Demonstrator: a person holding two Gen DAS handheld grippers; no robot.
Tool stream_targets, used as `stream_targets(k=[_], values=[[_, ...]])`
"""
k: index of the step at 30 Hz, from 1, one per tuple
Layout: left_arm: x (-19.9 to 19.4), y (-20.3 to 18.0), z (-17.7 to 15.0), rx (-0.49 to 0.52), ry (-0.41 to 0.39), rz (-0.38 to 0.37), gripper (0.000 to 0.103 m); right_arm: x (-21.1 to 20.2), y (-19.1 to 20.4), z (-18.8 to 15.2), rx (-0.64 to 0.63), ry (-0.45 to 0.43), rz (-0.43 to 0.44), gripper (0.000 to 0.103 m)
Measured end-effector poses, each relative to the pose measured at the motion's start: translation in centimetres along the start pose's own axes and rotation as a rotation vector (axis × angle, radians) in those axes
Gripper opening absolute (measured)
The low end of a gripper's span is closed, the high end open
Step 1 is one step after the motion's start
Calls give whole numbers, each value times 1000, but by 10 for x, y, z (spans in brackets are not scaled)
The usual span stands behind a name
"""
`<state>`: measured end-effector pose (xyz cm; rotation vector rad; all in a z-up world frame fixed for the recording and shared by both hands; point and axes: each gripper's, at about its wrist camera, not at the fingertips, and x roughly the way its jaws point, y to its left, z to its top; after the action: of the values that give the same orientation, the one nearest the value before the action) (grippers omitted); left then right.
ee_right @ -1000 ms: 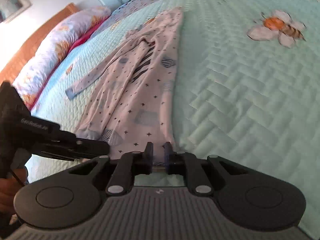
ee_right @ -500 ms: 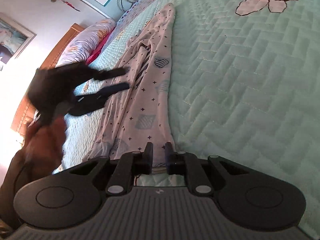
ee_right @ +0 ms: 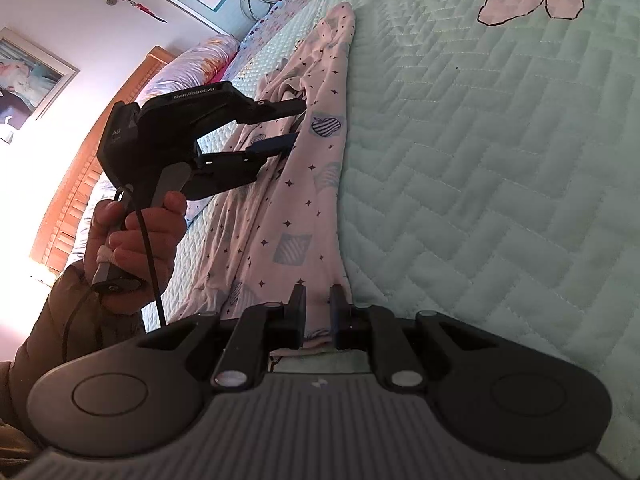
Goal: Fold clothes
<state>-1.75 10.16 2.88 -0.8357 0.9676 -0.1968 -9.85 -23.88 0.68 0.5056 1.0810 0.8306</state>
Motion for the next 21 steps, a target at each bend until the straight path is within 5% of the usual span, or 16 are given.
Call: stream_targets(k=[2, 11, 15, 18, 21], values=[[2, -4, 1, 22, 3, 3, 15, 0, 0, 0, -1, 0, 0, 12], [-27, -4, 10, 41, -87, 73, 3, 2, 3, 1, -24, 1, -17, 12], [-27, 3, 14, 4, -47, 14, 3, 2, 2, 0, -21, 0, -15, 12], [-19, -1, 10, 22, -26, 23, 9, 2, 2, 0, -19, 0, -13, 12], [-7, -2, 6, 20, -7, 50, 32, 2, 1, 1, -19, 2, -11, 12]])
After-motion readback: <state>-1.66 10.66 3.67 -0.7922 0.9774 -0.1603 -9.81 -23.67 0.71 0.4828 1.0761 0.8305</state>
